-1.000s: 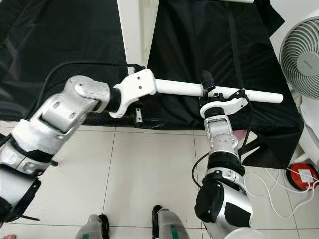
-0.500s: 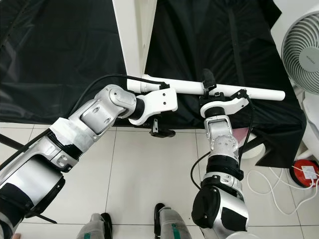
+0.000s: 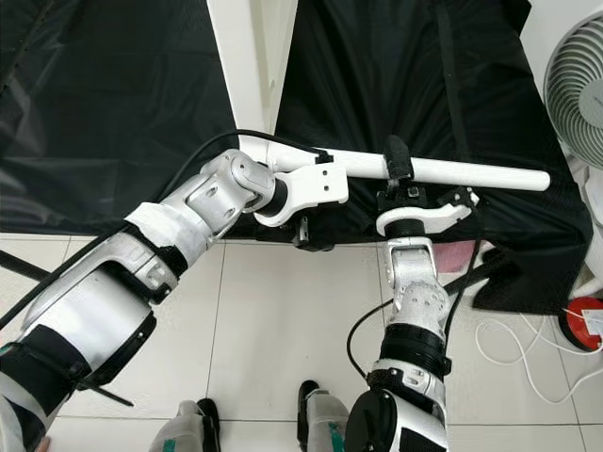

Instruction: Building children table

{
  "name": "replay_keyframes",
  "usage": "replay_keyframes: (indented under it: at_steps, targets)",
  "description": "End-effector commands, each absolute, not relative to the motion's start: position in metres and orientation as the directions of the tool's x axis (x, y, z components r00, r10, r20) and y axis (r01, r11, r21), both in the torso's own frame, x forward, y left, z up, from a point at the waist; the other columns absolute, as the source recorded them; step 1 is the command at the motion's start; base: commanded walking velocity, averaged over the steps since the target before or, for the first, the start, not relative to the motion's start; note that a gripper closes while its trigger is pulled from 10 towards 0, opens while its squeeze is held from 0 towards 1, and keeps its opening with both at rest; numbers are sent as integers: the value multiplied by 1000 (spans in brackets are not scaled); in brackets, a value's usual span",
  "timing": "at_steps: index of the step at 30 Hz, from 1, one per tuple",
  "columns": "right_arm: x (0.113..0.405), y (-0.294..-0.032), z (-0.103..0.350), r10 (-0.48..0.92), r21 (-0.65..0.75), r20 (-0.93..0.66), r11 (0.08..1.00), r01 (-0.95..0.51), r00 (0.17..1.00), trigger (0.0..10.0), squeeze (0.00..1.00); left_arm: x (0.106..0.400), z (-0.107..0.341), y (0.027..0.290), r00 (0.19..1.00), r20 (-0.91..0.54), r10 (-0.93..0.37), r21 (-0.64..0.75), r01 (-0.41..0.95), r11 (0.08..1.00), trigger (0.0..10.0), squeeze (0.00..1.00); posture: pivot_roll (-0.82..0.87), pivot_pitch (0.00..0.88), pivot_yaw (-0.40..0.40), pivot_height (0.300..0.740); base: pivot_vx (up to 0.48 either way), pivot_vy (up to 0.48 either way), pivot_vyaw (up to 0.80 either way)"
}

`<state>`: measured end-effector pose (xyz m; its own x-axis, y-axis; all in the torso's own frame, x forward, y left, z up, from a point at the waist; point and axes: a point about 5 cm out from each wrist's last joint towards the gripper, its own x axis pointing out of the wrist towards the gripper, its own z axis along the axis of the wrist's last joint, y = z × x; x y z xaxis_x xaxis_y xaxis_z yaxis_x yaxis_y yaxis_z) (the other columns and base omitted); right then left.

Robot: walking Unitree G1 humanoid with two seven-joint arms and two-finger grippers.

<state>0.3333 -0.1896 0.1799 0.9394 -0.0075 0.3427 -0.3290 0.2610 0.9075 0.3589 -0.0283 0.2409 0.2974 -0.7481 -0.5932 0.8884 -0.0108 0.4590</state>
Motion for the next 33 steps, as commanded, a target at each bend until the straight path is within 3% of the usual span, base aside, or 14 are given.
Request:
replay_keyframes:
  at_steps: [1,10,17,22,25,26,30,31,33]
  targets:
    - [323,-155,122,129,981,92,161,-112,987,10000,0,376,254,-26,594,-387,-705,638,725,261,10000,0,-38,327,113,740,0,0,0]
    - [304,-161,133,115,975,171,119,-185,978,10000,0,380,282,-29,616,-317,-721,662,688,296,10000,0,-41,321,116,740,0,0,0]
    - [261,-161,159,105,940,337,26,-341,936,10000,0,382,294,-35,623,-284,-729,671,672,313,10000,0,-59,316,122,740,0,0,0]
    - [251,-163,169,104,918,393,13,-397,913,10000,0,382,295,-36,619,-280,-733,669,674,314,10000,0,-61,313,126,740,0,0,0]
    - [248,-170,183,109,883,455,69,-464,884,10000,0,382,296,-36,614,-277,-739,663,679,315,10000,0,-63,308,133,740,0,0,0]
    - [255,-182,202,97,835,520,149,-529,848,10000,0,380,298,-35,582,-274,-766,643,702,304,10000,0,-66,304,136,740,0,0,0]
    - [266,-194,217,74,810,549,199,-552,833,10000,0,375,300,-34,510,-277,-814,611,747,260,10000,0,-65,300,136,740,0,0,0]
    - [273,-197,222,80,796,564,213,-567,822,10000,0,369,303,-32,457,-270,-847,588,775,231,10000,0,-54,295,131,740,0,0,0]
    - [273,-197,222,80,796,564,213,-567,822,10000,0,369,303,-32,457,-270,-847,588,775,231,10000,0,-54,295,131,740,0,0,0]
